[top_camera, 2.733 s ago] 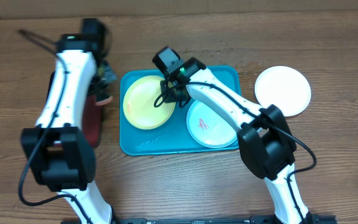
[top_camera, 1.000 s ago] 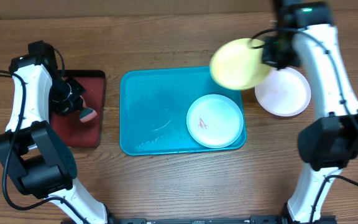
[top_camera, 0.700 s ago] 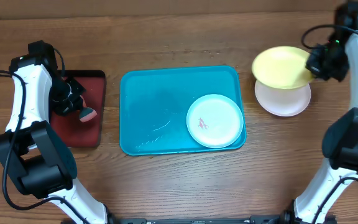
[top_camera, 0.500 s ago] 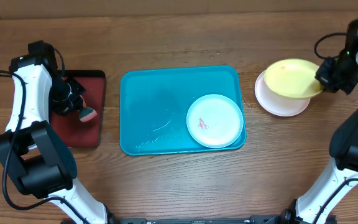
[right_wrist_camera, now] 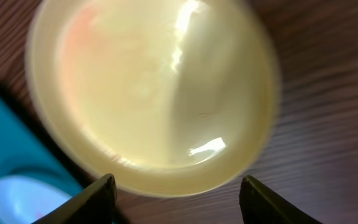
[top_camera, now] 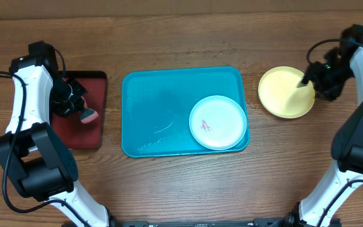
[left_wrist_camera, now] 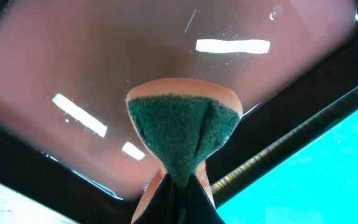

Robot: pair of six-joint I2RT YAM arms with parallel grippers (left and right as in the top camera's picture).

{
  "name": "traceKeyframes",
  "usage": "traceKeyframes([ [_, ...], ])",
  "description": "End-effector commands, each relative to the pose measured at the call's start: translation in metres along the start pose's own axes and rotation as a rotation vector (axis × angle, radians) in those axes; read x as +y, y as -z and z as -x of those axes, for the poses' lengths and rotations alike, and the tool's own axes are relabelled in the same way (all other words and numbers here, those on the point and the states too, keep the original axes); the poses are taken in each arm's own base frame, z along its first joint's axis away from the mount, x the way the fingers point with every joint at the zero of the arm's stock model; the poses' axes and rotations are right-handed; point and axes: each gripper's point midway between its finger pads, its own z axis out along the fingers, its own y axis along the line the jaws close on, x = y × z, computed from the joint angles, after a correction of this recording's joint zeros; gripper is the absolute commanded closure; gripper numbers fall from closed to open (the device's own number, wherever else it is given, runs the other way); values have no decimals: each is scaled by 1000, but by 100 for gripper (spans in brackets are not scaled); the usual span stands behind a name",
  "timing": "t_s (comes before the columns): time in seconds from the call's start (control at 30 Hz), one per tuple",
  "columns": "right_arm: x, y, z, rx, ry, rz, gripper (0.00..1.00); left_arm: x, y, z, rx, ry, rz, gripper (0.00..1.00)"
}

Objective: Clean dirty plates on tray and stack at the side
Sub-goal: 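Move the right gripper to the light blue plate and grip its rim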

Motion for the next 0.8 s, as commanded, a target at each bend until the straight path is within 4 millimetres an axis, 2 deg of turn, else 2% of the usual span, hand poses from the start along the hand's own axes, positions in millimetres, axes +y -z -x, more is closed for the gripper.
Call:
traceKeyframes([
  [0.0,57,-9,-22,53,276,145,37,1,5,-1,-6,-17,-11,96],
  [0.2,109,-40,-62,122,613,102,42,1,5,-1,-7,-17,-11,96],
  [0.37,121,-75,-82,127,769,-86,45,1,5,-1,-6,-17,-11,96],
  [0.47,129,-89,-95,128,844,-157,46,1,5,-1,-6,-17,-11,96],
  [0.63,138,-95,-101,101,900,-258,47,1,5,-1,-6,-17,-11,96],
  [0.77,142,-97,-103,95,915,-259,51,0,5,-1,-7,-17,-12,96],
])
